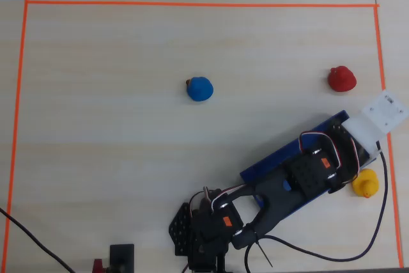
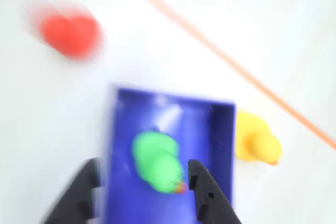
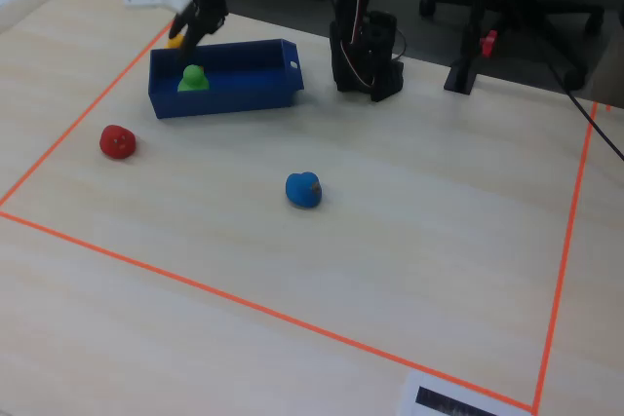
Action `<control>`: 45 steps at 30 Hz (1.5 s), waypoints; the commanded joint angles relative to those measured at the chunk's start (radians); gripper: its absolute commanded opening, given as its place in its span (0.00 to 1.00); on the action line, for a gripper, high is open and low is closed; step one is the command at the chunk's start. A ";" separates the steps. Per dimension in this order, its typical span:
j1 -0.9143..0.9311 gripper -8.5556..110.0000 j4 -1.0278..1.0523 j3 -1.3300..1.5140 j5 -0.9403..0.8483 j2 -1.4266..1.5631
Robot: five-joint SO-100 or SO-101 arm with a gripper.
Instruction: Grasp green duck and put it into box.
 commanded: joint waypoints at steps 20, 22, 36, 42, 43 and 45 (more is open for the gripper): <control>-1.101 0.07 0.397 1.014 0.000 1.127; -1.118 0.07 0.414 1.120 -0.003 1.236; -1.135 0.07 0.591 1.230 0.021 1.355; -1.106 0.07 0.600 1.230 0.066 1.355; -1.098 0.07 0.600 1.230 0.066 1.355; -1.092 0.11 0.600 1.232 0.067 1.355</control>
